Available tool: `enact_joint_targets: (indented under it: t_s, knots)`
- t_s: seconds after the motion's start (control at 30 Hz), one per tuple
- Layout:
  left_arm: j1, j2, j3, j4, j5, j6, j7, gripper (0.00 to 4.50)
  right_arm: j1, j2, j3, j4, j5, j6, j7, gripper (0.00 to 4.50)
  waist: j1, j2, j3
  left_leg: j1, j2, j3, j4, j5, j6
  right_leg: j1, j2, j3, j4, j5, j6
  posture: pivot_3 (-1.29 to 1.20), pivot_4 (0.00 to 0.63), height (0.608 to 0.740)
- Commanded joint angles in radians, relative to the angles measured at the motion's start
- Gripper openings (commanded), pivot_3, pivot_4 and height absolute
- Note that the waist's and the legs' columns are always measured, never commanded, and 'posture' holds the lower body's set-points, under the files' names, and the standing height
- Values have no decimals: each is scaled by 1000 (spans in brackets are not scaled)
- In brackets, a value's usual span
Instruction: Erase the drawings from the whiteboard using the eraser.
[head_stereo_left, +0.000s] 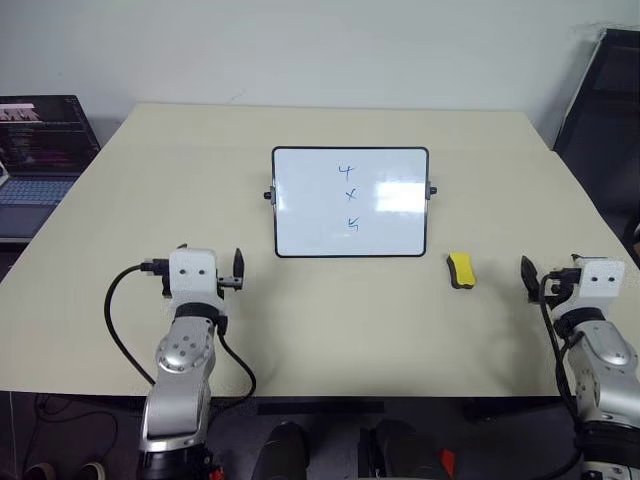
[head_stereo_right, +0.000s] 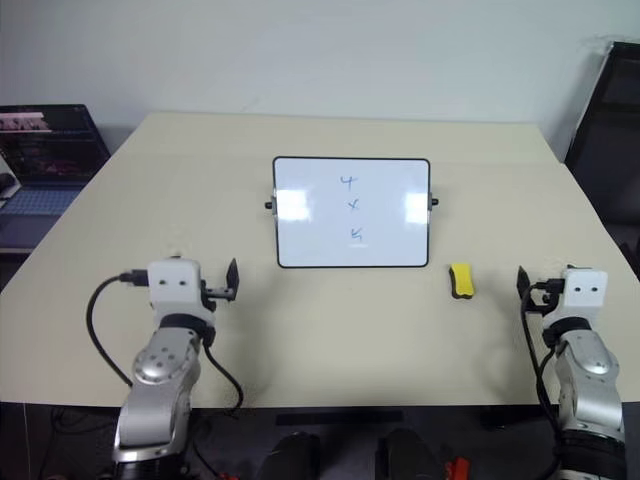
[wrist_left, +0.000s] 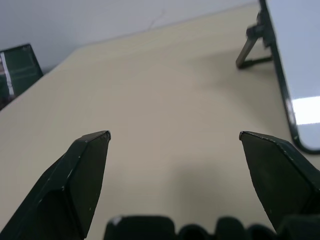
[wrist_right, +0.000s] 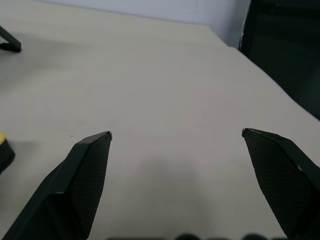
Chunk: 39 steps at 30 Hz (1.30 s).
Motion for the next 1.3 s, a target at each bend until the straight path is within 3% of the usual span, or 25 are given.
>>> enact_joint_targets:
  t_s: [0.03,0.37,0.57,0.73,0.97,1.3]
  knots:
    - [-1,-3,-5,-24,17,-14,13,4500,1,-9,-12,-53,8,24,-9,4482,0,0,0,0,0,0,0,0,0,0,0,0,0,0,0,0,150,740]
    - [15,85,67,-14,-44,-68,-88,4500,68,48,-4,-307,41,182,-61,4482,0,0,0,0,0,0,0,0,0,0,0,0,0,0,0,0,150,740]
    - [20,187,150,-21,-184,-119,-262,4500,42,72,26,-387,40,175,-77,4482,0,0,0,0,1,1,0,0,0,-1,0,0,0,0,0,0,150,740]
    - [-41,272,179,80,-248,-139,-361,4500,48,137,52,-495,71,229,-114,4482,0,1,0,0,1,0,-1,0,0,-1,0,0,0,0,0,0,150,740]
    - [-126,307,113,88,-317,-106,-476,4500,51,135,106,-514,68,290,-93,4482,1,0,0,-1,0,1,-1,0,0,-2,-1,0,-1,0,0,0,150,740]
    - [-338,456,-10,81,-439,9,-755,4500,16,90,151,-677,148,518,-68,4482,0,1,0,-2,1,1,-1,0,0,-3,0,0,-1,0,0,0,150,740]
